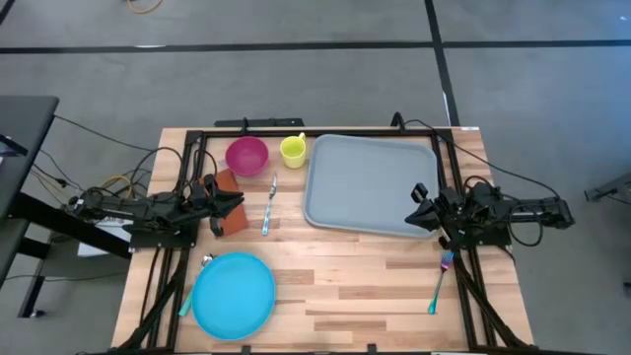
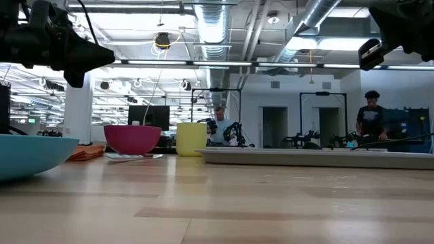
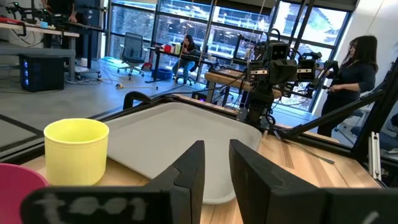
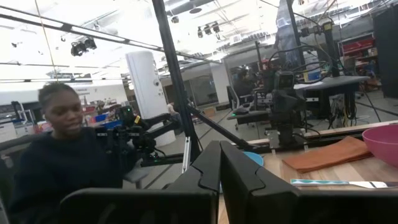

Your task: Set up tray

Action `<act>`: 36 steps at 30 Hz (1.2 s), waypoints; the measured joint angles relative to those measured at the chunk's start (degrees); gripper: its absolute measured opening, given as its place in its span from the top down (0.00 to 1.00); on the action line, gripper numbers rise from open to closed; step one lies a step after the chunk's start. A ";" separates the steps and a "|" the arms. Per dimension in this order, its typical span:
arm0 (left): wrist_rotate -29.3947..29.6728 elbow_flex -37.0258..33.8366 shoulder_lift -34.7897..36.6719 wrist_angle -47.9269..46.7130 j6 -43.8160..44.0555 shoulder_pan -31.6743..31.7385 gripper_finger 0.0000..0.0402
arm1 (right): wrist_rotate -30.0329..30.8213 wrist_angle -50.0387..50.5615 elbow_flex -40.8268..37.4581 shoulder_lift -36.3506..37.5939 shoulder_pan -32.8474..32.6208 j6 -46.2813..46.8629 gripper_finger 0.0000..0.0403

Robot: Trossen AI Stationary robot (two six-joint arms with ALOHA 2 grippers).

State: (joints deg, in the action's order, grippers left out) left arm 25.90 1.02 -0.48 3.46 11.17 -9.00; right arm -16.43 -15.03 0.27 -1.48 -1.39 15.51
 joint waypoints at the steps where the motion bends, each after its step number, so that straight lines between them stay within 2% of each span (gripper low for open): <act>1: -0.01 0.00 -0.01 0.00 0.00 -0.01 0.85 | 0.02 0.00 0.00 0.00 0.02 0.00 1.00; 36: 0.88 0.00 0.00 0.36 0.48 0.01 0.85 | 0.00 0.00 0.00 0.00 0.00 0.00 1.00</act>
State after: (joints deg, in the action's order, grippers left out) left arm 26.77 1.02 -0.49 3.82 11.65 -8.99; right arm -16.42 -15.03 0.27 -1.48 -1.39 15.51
